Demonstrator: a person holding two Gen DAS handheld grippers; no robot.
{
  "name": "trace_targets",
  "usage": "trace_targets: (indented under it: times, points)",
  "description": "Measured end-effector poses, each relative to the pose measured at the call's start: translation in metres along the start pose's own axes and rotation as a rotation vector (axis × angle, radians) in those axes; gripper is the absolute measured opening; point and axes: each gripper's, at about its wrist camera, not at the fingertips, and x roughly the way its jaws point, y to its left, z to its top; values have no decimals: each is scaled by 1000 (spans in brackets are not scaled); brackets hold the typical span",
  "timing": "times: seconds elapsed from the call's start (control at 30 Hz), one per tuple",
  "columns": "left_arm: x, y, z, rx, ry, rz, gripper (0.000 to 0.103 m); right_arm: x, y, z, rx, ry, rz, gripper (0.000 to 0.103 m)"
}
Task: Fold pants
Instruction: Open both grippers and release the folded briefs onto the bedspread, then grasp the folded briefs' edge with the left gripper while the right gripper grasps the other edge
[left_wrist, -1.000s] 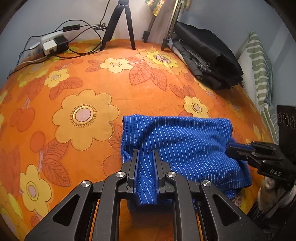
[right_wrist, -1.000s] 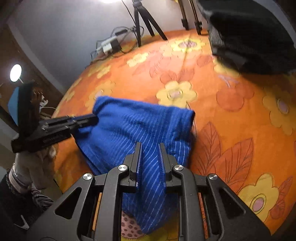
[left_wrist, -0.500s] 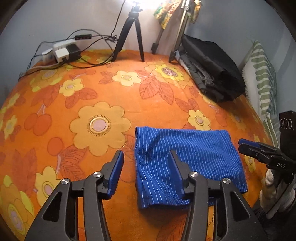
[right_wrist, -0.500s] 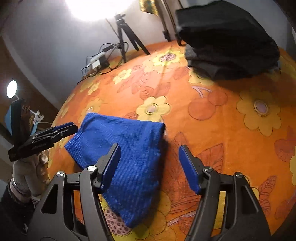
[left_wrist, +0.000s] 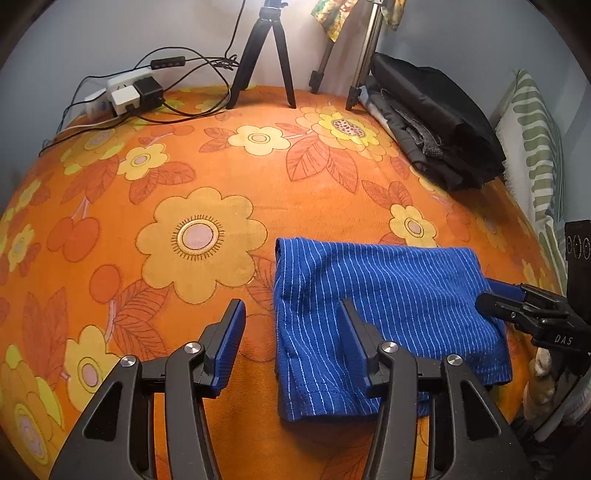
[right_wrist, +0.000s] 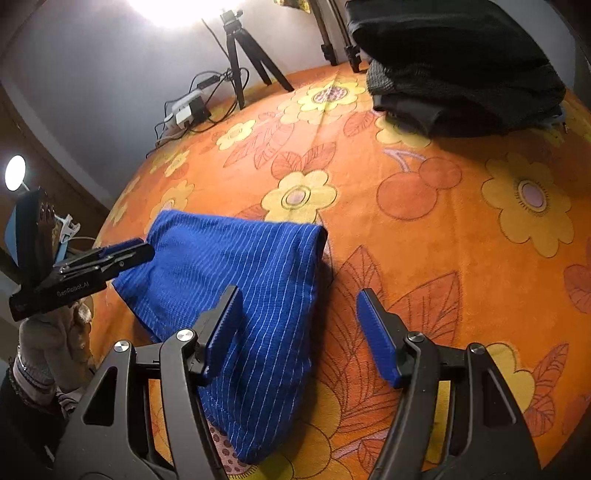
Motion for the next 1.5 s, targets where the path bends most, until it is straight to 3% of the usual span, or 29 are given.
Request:
trace_targets:
  times: [0.23,0.4,0.57,0.63,0.87,1.5]
  points:
    - [9,-1,-4,0,13,1,50,3,8,-3,-42,-10,-2,61]
    - [13,-4,-7,5,-3,1,50,5,16,-6,-73,-1,15,44]
    - [13,-5,-8,-5,-22,-4,50,7,17,-8,-58,9,52,34]
    - [13,-8,-8,4,-22,-12,31,8,16,-8,-40,13,67,31]
    - [10,-9,-8,-24,-29,-40,11,10,19,-7,-15,16,84,20]
    - [-33,-35,-5,58,-152,-21,8,-28,39,-1,-71,-87,56,14]
